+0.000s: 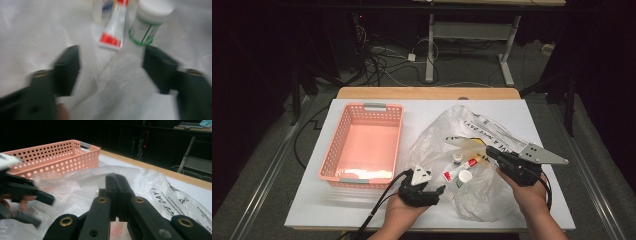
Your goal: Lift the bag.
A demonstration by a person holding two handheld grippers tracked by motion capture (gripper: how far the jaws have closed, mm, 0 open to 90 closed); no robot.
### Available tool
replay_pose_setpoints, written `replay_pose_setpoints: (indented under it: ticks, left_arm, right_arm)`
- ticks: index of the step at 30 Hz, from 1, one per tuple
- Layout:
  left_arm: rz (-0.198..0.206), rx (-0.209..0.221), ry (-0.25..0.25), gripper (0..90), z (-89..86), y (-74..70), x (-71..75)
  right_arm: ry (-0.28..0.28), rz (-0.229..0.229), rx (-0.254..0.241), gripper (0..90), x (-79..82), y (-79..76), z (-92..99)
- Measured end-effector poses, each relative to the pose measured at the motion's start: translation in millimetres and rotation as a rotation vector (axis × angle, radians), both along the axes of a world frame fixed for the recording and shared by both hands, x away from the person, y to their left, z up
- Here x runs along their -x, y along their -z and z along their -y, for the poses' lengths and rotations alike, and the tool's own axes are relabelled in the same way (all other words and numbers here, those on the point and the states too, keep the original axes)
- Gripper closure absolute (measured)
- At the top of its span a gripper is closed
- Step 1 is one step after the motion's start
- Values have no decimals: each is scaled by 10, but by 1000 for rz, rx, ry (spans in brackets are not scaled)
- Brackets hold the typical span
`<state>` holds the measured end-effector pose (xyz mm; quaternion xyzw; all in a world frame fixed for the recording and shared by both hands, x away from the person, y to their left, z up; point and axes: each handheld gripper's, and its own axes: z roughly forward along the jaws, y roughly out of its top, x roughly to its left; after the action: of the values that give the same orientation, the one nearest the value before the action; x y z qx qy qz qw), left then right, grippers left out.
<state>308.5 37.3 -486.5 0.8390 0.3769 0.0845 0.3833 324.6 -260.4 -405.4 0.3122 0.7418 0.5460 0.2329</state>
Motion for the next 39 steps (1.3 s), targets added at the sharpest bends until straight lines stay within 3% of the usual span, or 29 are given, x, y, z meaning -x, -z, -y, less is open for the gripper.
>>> replay_pose_setpoints:
  ticks: [1, 2, 3, 5, 6, 7, 10, 14, 17, 19, 22, 26, 31, 33, 39]
  left_arm:
    - [-38, -56, 10, 134, 61, 20, -49]
    - [-19, -70, 28, 97, 105, 13, -49]
    - [11, -121, 41, 141, 166, 16, -22]
    - [44, -92, 90, 340, 159, 14, 38]
    - [63, -96, 127, 540, 175, 14, 69]
    - [64, -93, 133, 666, 192, 16, 88]
    - [46, -75, 121, 878, 169, 20, 69]
    - [71, -69, 113, 884, 153, 10, 97]
    - [112, 12, 81, 884, 60, -25, 126]
    - [161, 34, 72, 883, 22, -84, 140]
    - [241, 94, 43, 883, -39, -272, 147]
    - [372, 150, 29, 883, -119, -634, 155]
    - [452, 173, 30, 883, -102, -931, 57]
    - [472, 207, 28, 883, -87, -1022, 21]
    - [520, 241, 27, 883, 7, -1174, -43]
  right_arm:
    - [1, -6, 3, 900, -10, 14, -3]
    - [-3, -9, 7, 900, -21, 26, -5]
    - [-2, -9, 11, 900, -27, 33, -8]
    - [-1, -12, 14, 900, -28, 38, -17]
    - [-1, -10, 13, 900, -22, 31, -22]
    - [-3, -5, 11, 900, -15, 21, -25]
    - [-6, -1, 12, 900, 1, 12, -19]
    - [-2, 2, 13, 900, 25, 8, 1]
    - [0, 8, 4, 900, 41, -8, 26]
    - [5, 4, -2, 900, 49, -10, 34]
    - [5, 15, -4, 900, 45, -22, 43]
    - [14, 26, -13, 900, 37, -66, 19]
    - [24, 44, -31, 900, 1, -132, -42]
    - [33, 48, -42, 900, 0, -160, -60]
    - [48, 95, -69, 900, -82, -273, -84]
